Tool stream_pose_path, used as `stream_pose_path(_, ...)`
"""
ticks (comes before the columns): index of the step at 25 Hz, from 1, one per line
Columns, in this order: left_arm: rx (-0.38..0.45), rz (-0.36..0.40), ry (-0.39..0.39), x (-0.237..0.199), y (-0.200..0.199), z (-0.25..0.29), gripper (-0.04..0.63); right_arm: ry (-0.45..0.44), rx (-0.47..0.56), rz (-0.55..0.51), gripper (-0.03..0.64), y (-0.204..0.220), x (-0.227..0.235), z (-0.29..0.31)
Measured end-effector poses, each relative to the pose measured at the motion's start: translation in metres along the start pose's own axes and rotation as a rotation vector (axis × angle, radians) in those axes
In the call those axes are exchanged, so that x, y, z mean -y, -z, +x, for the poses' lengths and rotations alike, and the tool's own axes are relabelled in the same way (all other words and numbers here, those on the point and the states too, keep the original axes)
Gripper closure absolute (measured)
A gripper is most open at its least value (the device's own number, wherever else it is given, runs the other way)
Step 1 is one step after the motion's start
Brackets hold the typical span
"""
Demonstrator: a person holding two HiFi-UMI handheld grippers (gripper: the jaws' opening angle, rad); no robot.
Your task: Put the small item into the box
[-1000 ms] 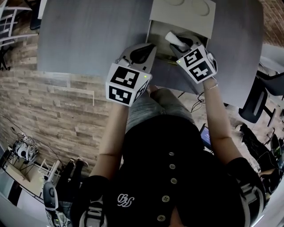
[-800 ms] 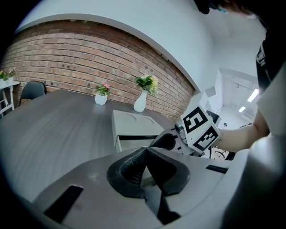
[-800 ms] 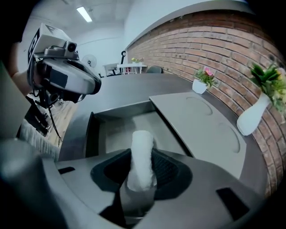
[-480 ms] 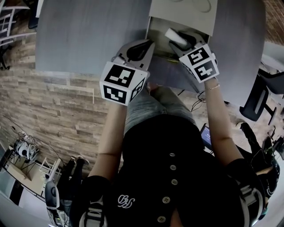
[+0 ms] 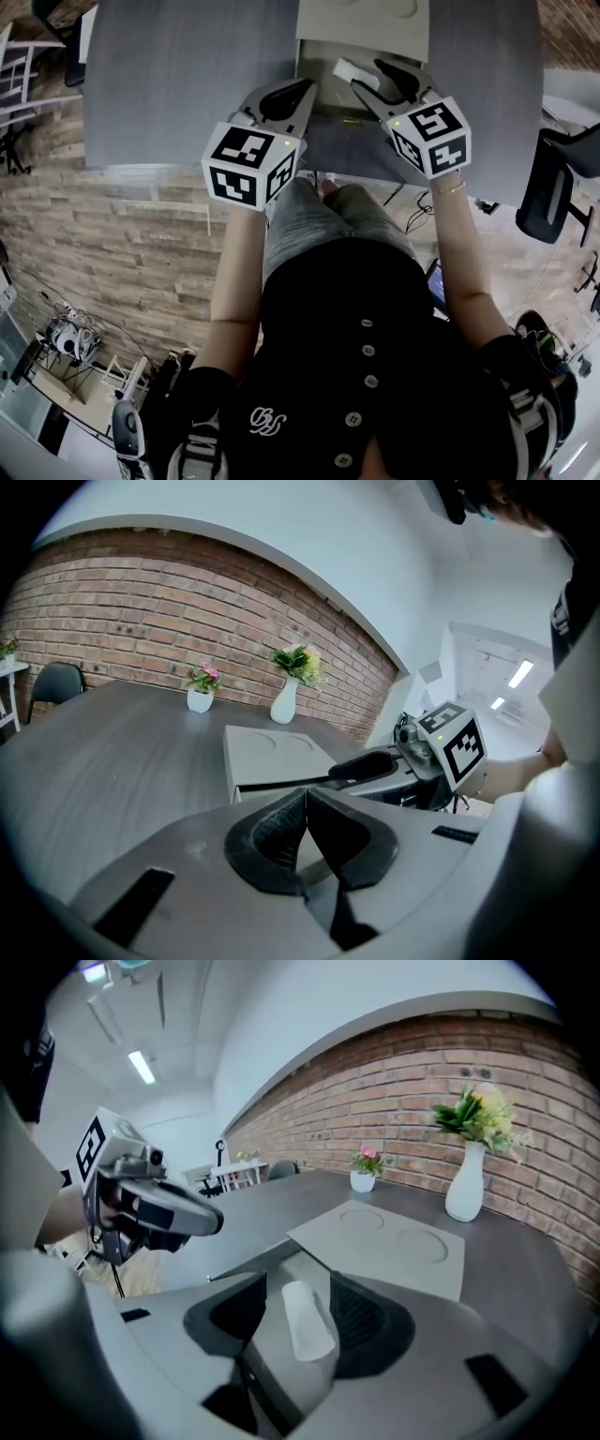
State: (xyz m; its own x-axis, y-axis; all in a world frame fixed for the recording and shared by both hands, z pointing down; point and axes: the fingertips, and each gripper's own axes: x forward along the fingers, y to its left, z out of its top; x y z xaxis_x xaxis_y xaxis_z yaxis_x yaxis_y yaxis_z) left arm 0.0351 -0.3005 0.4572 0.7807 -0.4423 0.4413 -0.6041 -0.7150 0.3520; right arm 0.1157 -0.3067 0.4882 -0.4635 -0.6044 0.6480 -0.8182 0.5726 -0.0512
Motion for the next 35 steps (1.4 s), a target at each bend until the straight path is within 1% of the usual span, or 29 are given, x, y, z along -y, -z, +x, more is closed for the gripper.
stream_pose_path(3,0.025,0.017,0.0,0.007,-0.009,-0.005,0.581,0.001,0.096,0.074,0.403,-0.017,-0.002,-0.02)
stream_pose_path(6,0.047,0.036,0.013,0.015,-0.018,-0.009,0.581,0.042,0.217,0.134,0.44,-0.037,-0.004,-0.042)
stream_pose_path(7,0.051,0.043,0.02,0.019,-0.021,-0.01,0.581,0.055,0.254,0.15,0.442,-0.042,-0.004,-0.049)
stream_pose_path(11,0.073,0.071,0.036,0.029,-0.036,-0.016,0.581,0.065,0.351,0.192,0.456,-0.063,-0.01,-0.072)
stream_pose_path(14,0.086,0.087,0.039,0.036,-0.044,-0.021,0.581,0.07,0.381,0.184,0.485,-0.072,-0.013,-0.085)
stream_pose_path(19,0.095,0.14,0.035,0.042,-0.058,-0.025,0.581,0.077,0.381,0.151,0.512,-0.078,-0.02,-0.094)
stream_pose_path(23,0.11,0.163,0.042,0.049,-0.066,-0.031,0.581,0.085,0.421,0.145,0.541,-0.086,-0.027,-0.102)
stream_pose_path(26,0.12,0.156,0.052,0.054,-0.067,-0.033,0.581,0.072,0.46,0.132,0.604,-0.094,-0.037,-0.107)
stream_pose_path(27,0.122,0.149,0.056,0.055,-0.066,-0.032,0.581,0.063,0.47,0.132,0.612,-0.095,-0.041,-0.107)
stream_pose_path(31,0.124,0.134,0.084,0.064,-0.063,-0.031,0.581,0.034,0.488,0.161,0.614,-0.096,-0.051,-0.11)
stream_pose_path(35,0.108,0.151,0.087,0.075,-0.055,-0.028,0.581,0.018,0.49,0.185,0.615,-0.086,-0.056,-0.116)
